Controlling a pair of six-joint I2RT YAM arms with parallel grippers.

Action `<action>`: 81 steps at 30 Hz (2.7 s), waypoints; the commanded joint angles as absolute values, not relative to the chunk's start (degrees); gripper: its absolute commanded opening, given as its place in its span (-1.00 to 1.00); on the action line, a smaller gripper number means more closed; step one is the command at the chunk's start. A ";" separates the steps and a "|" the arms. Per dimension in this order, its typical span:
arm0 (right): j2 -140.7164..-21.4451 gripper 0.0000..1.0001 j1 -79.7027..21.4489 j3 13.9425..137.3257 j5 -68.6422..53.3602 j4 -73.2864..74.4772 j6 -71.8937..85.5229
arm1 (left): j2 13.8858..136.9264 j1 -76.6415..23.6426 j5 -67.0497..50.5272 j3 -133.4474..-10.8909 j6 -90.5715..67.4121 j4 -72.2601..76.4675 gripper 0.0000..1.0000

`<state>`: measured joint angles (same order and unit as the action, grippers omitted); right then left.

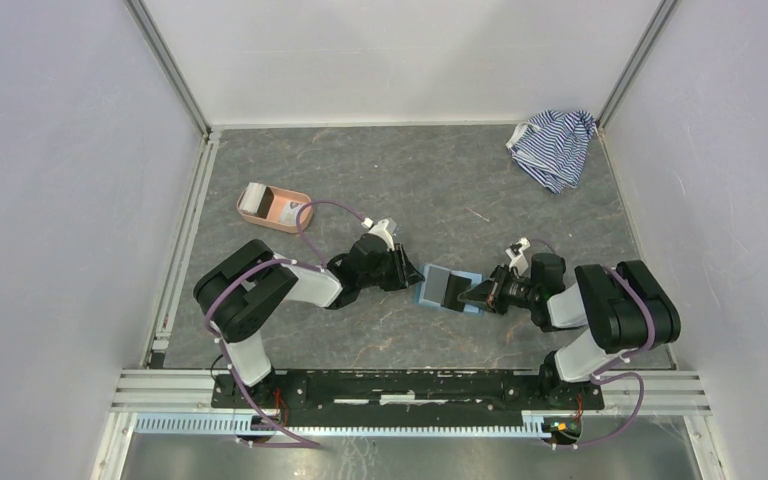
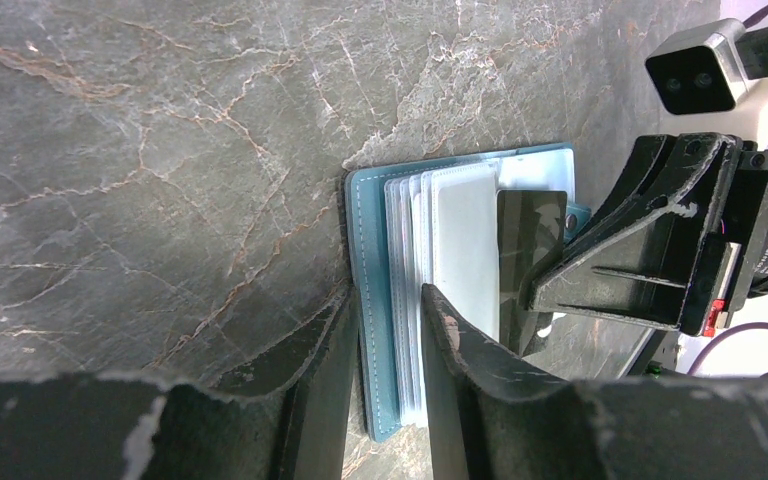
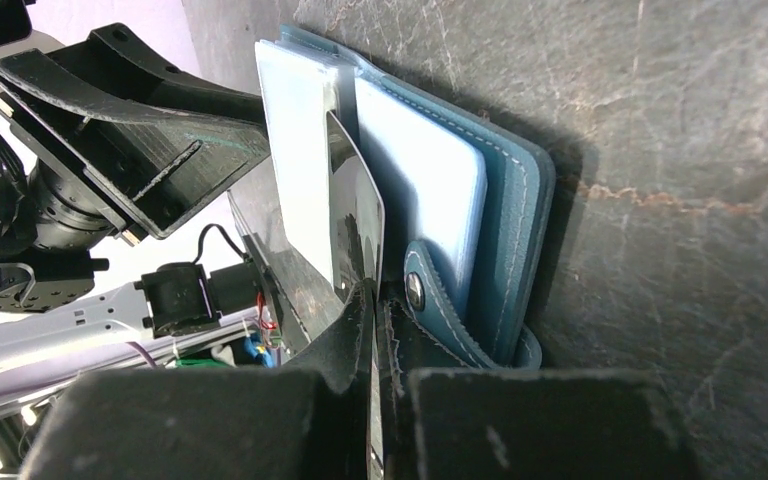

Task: Put the credit cards into the card holder
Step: Insert the credit card into the card holder.

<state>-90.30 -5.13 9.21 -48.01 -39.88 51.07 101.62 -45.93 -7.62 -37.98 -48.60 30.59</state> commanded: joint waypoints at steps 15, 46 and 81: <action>-94.93 -1.00 -5.67 11.20 -47.11 -39.55 49.50 | 104.21 -46.41 -8.95 -36.11 -47.57 20.64 -0.24; -102.03 -0.90 -10.92 19.98 -50.93 -41.30 46.64 | 104.87 -46.72 -11.28 -36.66 -46.71 21.56 -0.24; -102.48 -0.81 -12.14 21.54 -51.24 -39.88 46.50 | 108.34 -52.82 -1.93 -48.00 -42.09 0.81 0.13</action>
